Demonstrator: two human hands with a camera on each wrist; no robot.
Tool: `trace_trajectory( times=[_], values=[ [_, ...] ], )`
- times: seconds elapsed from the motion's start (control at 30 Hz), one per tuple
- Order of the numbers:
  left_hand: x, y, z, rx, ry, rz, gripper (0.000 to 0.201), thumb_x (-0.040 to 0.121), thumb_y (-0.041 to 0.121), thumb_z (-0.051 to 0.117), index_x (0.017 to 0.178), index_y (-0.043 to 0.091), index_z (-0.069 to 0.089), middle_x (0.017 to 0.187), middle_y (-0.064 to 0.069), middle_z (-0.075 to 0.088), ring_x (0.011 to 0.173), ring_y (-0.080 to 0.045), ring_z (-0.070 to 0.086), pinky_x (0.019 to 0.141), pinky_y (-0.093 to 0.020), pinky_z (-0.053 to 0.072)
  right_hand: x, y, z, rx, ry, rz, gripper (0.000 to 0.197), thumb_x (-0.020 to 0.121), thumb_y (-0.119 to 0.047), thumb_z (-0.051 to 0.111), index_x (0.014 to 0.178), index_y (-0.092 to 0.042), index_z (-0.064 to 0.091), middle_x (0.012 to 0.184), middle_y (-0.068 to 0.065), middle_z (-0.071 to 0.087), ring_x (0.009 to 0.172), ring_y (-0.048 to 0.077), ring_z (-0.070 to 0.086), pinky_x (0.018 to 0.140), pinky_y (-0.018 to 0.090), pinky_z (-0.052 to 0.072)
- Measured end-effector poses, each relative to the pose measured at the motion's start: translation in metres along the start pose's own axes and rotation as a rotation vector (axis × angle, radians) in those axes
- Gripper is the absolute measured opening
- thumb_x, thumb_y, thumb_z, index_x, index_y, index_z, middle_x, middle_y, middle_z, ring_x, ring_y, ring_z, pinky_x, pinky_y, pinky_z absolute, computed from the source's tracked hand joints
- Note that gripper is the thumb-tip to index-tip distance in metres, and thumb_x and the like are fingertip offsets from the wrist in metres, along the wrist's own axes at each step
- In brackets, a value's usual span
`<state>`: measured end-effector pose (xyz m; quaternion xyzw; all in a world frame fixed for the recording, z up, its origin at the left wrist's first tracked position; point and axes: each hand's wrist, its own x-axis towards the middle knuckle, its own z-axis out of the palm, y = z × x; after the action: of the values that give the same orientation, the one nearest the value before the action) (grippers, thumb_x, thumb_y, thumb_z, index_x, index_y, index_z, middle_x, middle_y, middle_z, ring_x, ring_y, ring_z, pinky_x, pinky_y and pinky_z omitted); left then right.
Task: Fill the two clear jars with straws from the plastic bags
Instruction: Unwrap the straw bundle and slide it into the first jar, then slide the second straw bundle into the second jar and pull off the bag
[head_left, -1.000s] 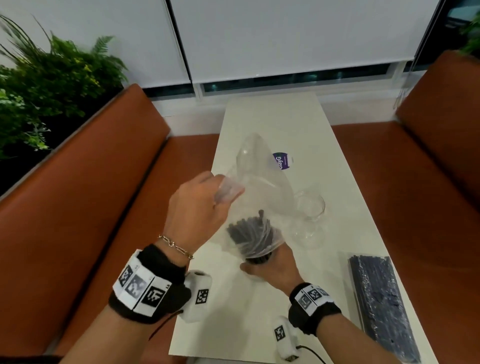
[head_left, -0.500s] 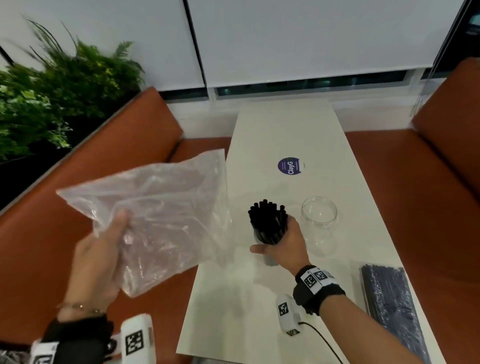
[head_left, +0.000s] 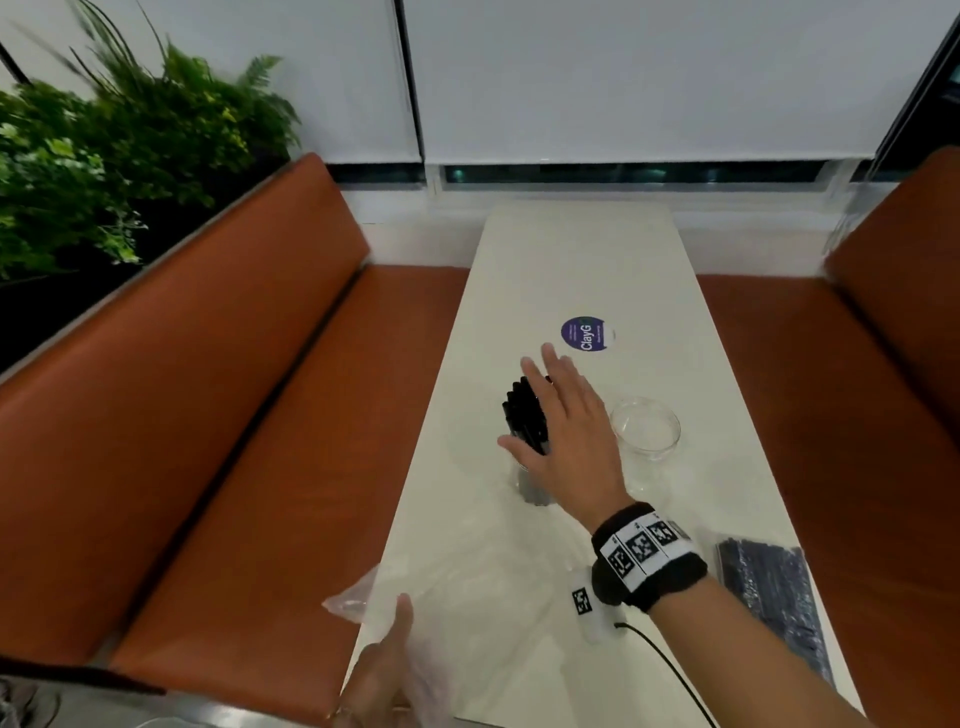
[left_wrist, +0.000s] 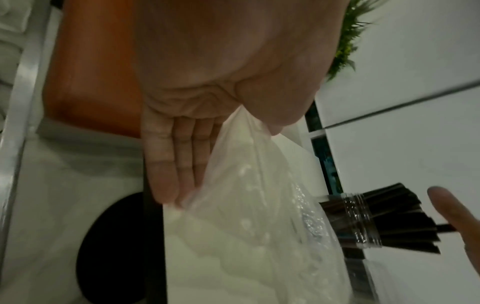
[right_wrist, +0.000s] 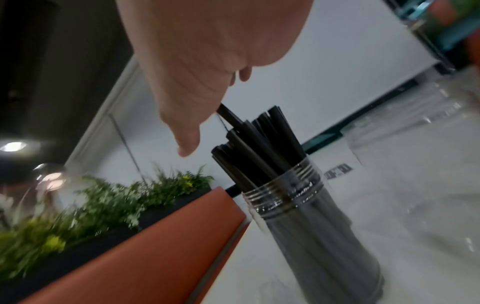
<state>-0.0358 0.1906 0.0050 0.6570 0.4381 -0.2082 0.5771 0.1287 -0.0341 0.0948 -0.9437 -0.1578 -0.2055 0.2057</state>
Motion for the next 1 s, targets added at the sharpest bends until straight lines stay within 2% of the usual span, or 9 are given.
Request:
trace_trajectory(
  times=[0.07,0.17,0.33,0.43,0.5,0.63,0.7,0.8,1.0],
  values=[
    [0.003,-0.005,-0.001,-0.001,-0.006,0.029,0.059,0.094,0.069,0.053,0.071,0.018,0.072,0.060,-0.015,0.076,0.078,-0.043,0.076,0.075,-0.042,0.056,-0.002,0.002,0.004,-0.137,-0.047,-0.136,0.068,0.104,-0.048,0.057,0.162,-0.016,0.041,0.175,0.007,0.026,0.161,0.032,0.026,0.129,0.052,0.029],
    [-0.001,-0.005,-0.006,-0.024,-0.045,0.085,0.062,0.087,0.076,0.040,0.079,0.024,0.072,0.064,-0.001,0.080,0.085,-0.035,0.076,0.095,-0.047,0.057,-0.009,0.015,0.012,-0.247,-0.149,-0.109,0.071,0.108,-0.052,0.036,0.162,-0.006,0.039,0.175,0.011,0.025,0.162,0.034,0.023,0.129,0.051,0.021],
    [-0.006,-0.015,-0.008,-0.078,-0.167,-0.116,0.101,0.073,0.094,0.042,0.092,0.001,0.073,0.075,-0.032,0.074,0.061,-0.038,0.071,0.061,-0.040,0.057,-0.011,0.029,0.009,-0.266,-0.256,-0.109,0.090,0.105,-0.068,0.032,0.169,-0.008,0.011,0.178,0.014,0.005,0.166,0.031,0.002,0.133,0.051,0.016],
    [-0.017,-0.014,-0.012,-0.008,-0.329,-0.258,0.125,0.046,0.108,0.049,0.087,-0.008,0.068,0.072,-0.024,0.065,0.052,-0.027,0.059,0.051,-0.028,0.047,-0.012,0.019,-0.010,-0.194,-0.208,-0.063,0.087,0.105,-0.066,0.039,0.169,-0.012,0.015,0.178,0.013,0.004,0.166,0.030,0.000,0.135,0.049,0.009],
    [-0.028,-0.004,-0.015,0.198,-0.367,-0.264,0.134,0.052,0.108,0.041,0.099,-0.012,0.075,0.082,-0.027,0.075,0.054,-0.028,0.062,0.050,-0.029,0.047,-0.022,0.017,-0.023,-0.104,-0.150,-0.013,0.081,0.105,-0.061,0.046,0.168,-0.015,0.023,0.178,0.010,0.005,0.166,0.026,0.000,0.135,0.045,0.006],
    [-0.047,0.022,-0.016,0.714,-0.372,0.080,0.076,0.081,0.077,0.066,0.091,0.004,0.084,0.080,-0.012,0.083,0.063,-0.021,0.075,0.063,-0.031,0.062,-0.067,0.037,-0.050,-0.017,-0.010,0.150,0.064,0.101,-0.054,0.062,0.154,-0.020,0.051,0.171,0.005,0.036,0.160,0.024,0.030,0.130,0.042,0.025],
    [-0.048,0.030,-0.010,0.734,-0.212,0.424,0.036,0.087,0.054,0.077,0.084,0.019,0.081,0.070,0.001,0.081,0.058,-0.011,0.072,0.056,-0.023,0.055,-0.096,0.056,-0.063,-0.024,0.032,0.280,0.055,0.096,-0.050,0.071,0.141,-0.020,0.063,0.155,0.004,0.058,0.143,0.026,0.052,0.121,0.042,0.036],
    [-0.040,0.039,0.011,0.830,0.118,0.757,0.014,0.084,0.053,0.079,0.089,0.041,0.073,0.072,0.014,0.073,0.068,-0.001,0.066,0.057,-0.019,0.045,-0.142,0.087,-0.079,-0.086,-0.082,0.550,0.065,0.089,-0.053,0.077,0.141,-0.019,0.060,0.149,0.007,0.062,0.137,0.030,0.055,0.117,0.045,0.038],
    [0.014,0.010,0.060,1.030,-0.009,0.608,0.037,0.085,0.049,0.076,0.117,0.036,0.065,0.103,0.013,0.067,0.097,-0.010,0.064,0.086,-0.028,0.055,-0.214,0.136,-0.080,-0.138,-0.425,1.041,0.141,0.064,-0.091,0.069,0.165,-0.011,0.012,0.168,0.021,0.028,0.154,0.040,0.031,0.123,0.056,0.034]
  ],
)
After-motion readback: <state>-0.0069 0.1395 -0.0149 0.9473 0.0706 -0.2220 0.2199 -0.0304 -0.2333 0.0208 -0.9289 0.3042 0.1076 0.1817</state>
